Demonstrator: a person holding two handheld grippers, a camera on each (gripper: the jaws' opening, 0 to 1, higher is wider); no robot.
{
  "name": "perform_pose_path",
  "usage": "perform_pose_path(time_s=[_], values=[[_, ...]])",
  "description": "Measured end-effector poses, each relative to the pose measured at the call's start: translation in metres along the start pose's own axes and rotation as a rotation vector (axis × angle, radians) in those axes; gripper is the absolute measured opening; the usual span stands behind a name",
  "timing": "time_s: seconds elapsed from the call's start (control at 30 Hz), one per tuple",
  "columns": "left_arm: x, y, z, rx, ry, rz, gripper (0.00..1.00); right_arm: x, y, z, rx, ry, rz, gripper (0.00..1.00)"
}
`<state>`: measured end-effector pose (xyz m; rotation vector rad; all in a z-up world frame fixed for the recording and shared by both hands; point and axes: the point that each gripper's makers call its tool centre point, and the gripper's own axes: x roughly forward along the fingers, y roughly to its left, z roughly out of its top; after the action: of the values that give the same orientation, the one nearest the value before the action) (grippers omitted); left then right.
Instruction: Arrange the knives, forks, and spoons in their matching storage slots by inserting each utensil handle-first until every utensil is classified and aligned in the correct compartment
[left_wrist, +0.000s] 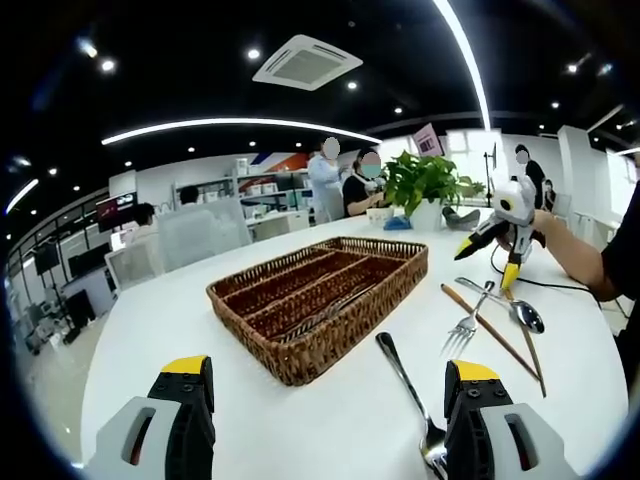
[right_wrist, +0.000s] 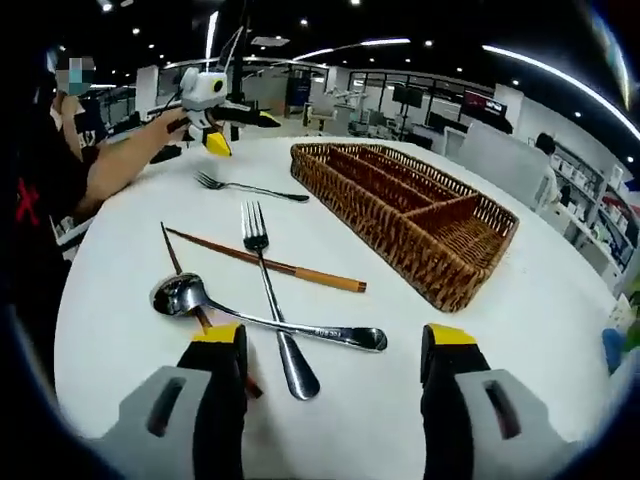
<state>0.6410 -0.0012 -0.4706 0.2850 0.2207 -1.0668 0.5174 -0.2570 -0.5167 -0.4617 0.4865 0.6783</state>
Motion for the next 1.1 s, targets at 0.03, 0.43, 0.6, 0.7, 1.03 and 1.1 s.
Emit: perform_pose_path(time_s=[0.03, 0.43, 0.6, 0.7, 1.03, 1.1], values=[[0.000, -0.001, 0.000, 0.001, 0.000, 0.000, 1.00, 0.002, 0.003, 0.001, -0.024, -0.004, 0.011, 0.69], [0.000, 0.000, 0.003, -0.004, -0.016, -0.001, 1.00, 0.018, 0.032, 0.013, -0.203, -0.066, 0.113, 0.51], [0.001, -0.002, 0.002, -0.001, -0.010, -0.007, 1.00, 0.021, 0.053, 0.018, -0.279, -0.079, 0.200, 0.41], [0.002, -0.003, 0.002, -0.003, -0.012, -0.012, 1.00, 0.019, 0.063, 0.019, -0.283, -0.061, 0.307, 0.40], [0.001, -0.001, 0.001, -0.007, -0.009, -0.007, 1.00, 0.020, 0.080, 0.018, -0.371, 0.022, 0.454, 0.16], [0.001, -0.001, 0.001, -0.007, -0.008, -0.007, 1.00, 0.023, 0.085, 0.016, -0.343, 0.036, 0.493, 0.11]])
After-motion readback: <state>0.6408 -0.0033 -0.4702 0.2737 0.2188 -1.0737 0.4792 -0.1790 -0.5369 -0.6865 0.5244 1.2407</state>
